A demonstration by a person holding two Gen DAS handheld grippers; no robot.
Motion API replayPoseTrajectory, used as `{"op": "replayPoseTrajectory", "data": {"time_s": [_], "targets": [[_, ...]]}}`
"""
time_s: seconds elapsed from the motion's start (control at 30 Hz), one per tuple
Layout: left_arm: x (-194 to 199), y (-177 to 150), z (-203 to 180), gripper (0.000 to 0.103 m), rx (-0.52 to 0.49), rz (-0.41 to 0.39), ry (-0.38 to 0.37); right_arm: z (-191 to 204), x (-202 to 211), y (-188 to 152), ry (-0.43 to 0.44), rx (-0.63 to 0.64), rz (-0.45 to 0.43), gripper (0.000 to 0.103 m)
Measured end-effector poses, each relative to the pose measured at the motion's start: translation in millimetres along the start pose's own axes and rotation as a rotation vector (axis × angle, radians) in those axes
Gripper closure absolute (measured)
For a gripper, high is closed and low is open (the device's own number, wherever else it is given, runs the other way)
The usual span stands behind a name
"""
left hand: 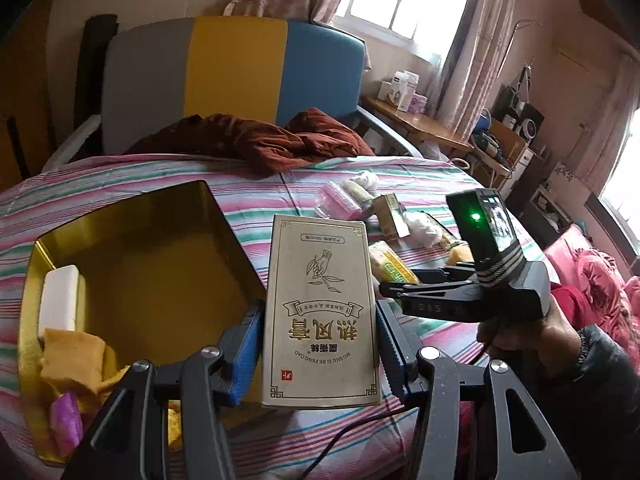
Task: Organize objects
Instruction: 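Move the white box and cracker packet over the gold tray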
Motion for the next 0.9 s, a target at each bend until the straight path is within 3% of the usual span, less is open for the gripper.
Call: {"op": "replayPoseTrajectory", "data": {"time_s": [0.3,0.53,0.73,0.8,0.87,0.9], "targets": [[12.1,6.8,29.3,0.049,0.036,-0.032,0.045,31.2,22.4,15.2,0.122,-0.079,-0.063,0.056],[20.6,7.7,75.7,0.049,0.104,-0.039,0.11,103.1,41.0,38.2,0.256,-0.051,-0.117,0.055],[21.1,15.4,144.2,0.049,0.16,-0.047,0.229,167.0,36.9,55.9,0.362,-0.034,-0.087,0.055],[19.3,17.6,166.4,0.046,0.173,-0.039,0.263,184.9,29.4,62.0,0.379,-0.046,-0.072,0.055],[20.0,19.8,188.5,0.026,0.195,-0.046,0.313,202.7,20.9,70.0,0.408,-0.074,-0.064,0.052],[22.7,20.1,195.0,0.025,0.205,-0.054,0.328,212.2,18.6,73.0,0.429,-0.079,-0.065,0.049]]}}
Point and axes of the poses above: each gripper's, at about its wrist camera, not at the fingertips, and x roughly against the way its jaws point, z to its left, y to its top, the point moved 8 cm from there along -x, roughly the way its jaws point, and after that the axes turned 11 degrees about -z, right-handed, at the moved point
